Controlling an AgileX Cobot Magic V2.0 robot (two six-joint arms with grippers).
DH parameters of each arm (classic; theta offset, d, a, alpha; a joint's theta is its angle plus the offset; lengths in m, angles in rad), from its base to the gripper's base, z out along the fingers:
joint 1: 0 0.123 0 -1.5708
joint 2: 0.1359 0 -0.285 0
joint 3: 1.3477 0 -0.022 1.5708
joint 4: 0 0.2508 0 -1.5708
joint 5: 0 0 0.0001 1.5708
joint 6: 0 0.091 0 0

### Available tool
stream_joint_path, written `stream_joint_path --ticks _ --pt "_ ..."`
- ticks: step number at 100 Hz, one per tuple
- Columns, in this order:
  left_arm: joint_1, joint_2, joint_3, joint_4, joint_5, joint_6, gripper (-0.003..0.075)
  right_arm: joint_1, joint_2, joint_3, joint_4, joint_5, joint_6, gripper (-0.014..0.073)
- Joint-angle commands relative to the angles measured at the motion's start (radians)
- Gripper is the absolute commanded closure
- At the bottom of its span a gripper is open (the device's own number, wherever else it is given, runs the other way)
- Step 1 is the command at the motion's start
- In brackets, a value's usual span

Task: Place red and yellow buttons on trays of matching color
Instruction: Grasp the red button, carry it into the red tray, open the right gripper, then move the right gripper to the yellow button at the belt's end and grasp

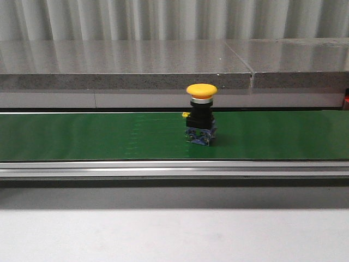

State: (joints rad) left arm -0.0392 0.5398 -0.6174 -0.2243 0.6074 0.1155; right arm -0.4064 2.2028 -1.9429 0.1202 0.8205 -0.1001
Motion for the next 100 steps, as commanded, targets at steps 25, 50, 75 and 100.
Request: stream_joint_path --ticks 25,50,75,100 --pt "-0.01 0.003 -0.026 -0.02 -0.069 0.0 0.074 0.006 -0.281 -0.04 0.046 0.033 -0.032 0.0062" --pt "-0.01 0.003 -0.026 -0.02 -0.069 0.0 0.074 0.054 -0.451 0.016 0.068 0.165 -0.09 0.0062" --pt "-0.01 0.003 -0.026 -0.02 -0.069 0.0 0.074 0.144 -0.634 0.226 0.07 0.256 -0.116 0.0062" --pt "-0.01 0.003 -0.026 -0.02 -0.069 0.0 0.074 0.232 -0.8 0.481 0.071 0.274 -0.116 0.0062"
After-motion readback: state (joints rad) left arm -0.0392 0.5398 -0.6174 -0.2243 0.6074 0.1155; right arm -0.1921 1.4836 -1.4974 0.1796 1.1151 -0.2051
